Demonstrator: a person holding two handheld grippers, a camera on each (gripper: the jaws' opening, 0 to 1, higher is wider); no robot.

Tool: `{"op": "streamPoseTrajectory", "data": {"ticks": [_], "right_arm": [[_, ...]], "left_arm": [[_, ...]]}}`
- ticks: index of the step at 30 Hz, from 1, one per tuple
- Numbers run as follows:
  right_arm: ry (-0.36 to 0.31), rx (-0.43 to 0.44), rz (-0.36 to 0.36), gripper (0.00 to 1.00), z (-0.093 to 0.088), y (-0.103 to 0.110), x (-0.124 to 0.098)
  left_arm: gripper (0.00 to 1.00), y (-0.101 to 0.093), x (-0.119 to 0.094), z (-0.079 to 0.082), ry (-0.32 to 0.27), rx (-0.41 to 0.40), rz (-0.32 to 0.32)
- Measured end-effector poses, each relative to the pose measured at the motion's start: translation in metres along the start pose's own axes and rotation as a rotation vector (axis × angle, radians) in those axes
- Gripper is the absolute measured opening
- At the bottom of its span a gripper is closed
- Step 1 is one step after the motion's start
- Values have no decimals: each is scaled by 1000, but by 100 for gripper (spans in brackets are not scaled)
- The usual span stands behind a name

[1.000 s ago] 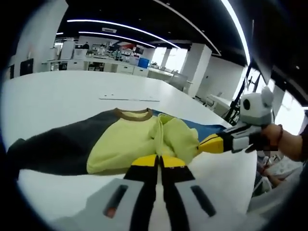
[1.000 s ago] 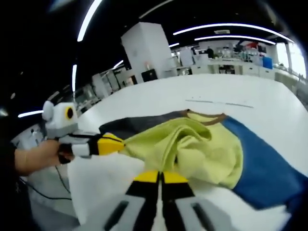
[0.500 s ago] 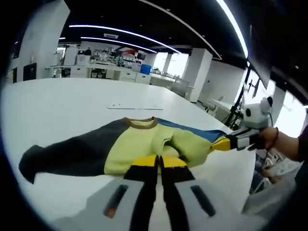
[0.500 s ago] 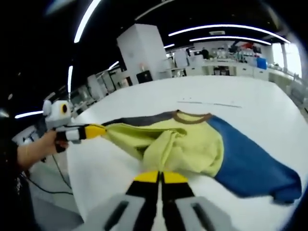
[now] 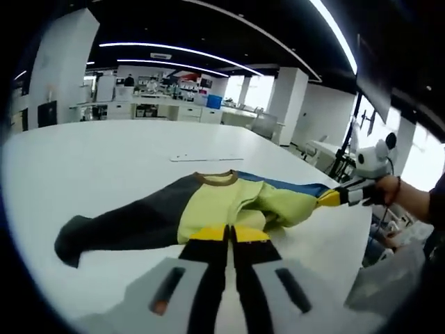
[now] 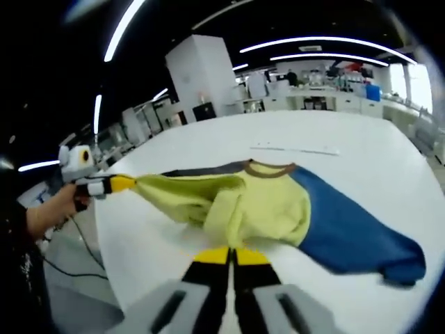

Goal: Fold the garment on the visible template until the final outline fits inside the template.

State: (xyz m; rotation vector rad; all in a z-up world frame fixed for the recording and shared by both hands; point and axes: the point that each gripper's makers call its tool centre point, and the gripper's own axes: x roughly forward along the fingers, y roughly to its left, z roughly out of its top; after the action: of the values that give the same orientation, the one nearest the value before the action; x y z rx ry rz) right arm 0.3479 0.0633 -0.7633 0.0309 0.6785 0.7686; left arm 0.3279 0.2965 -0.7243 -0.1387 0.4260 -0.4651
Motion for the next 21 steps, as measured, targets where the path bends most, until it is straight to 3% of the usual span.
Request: {"op": "streamPoseTrajectory", "data": {"ticks": [21], "right_arm": [[2,21,-52,0,-25,-6,-38]], "left_arm": [[0,-9,-46,-20,73,120,4]]}}
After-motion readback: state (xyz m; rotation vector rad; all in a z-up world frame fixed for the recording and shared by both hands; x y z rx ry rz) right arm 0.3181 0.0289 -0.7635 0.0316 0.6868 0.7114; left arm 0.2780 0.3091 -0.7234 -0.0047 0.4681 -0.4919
